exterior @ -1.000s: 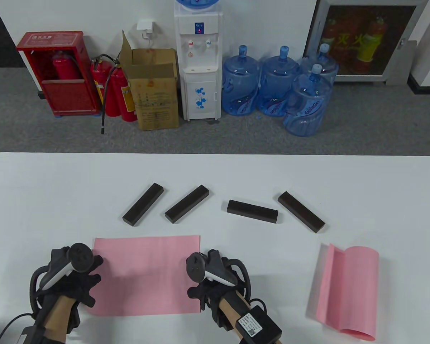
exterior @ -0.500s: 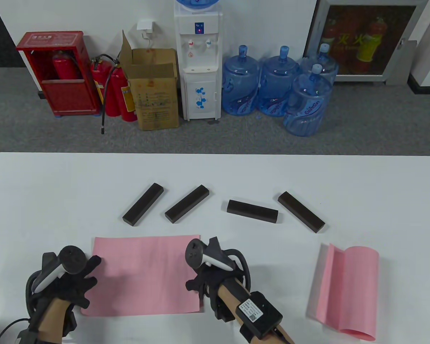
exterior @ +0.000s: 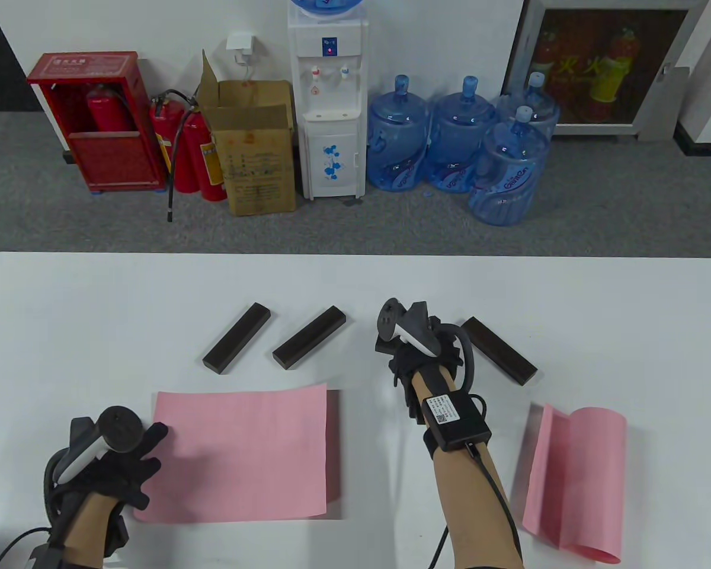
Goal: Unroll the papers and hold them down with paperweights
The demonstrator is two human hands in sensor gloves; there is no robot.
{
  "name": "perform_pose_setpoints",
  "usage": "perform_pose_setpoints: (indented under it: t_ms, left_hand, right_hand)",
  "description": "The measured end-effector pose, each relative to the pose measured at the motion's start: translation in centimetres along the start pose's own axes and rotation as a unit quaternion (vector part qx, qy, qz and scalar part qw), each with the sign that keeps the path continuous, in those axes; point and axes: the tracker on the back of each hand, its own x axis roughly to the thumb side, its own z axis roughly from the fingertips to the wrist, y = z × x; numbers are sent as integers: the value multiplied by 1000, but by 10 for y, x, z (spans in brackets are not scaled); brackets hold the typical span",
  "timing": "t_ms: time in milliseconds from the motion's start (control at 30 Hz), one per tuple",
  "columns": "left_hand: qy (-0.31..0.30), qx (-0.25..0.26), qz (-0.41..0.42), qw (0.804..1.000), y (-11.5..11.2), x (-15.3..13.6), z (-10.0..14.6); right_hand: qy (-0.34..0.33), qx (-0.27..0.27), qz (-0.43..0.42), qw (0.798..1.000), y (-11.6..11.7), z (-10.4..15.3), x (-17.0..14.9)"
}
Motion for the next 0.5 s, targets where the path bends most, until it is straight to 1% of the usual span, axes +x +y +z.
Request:
perform_pose_setpoints:
  t_ms: [167,233,367,433,500]
  left_hand:
    - [4,-4,1,1000,0,1,0]
    - [3,-4,1,1000,0,1,0]
    - [3,-7,7,1000,0,1,0]
    - [4,-6,6,1000,0,1,0]
    - [5,-7,8,1000,0,0,0]
  right_hand:
    - [9,23,46,999,11,-15,-4]
    - [1,2,41,999,14,-19,-4]
    - [-8,-19,22,1000,21,-25,0]
    - [-8,-44,40,998,23,-26,3]
    - [-9,-48,46,998,21,-23,6]
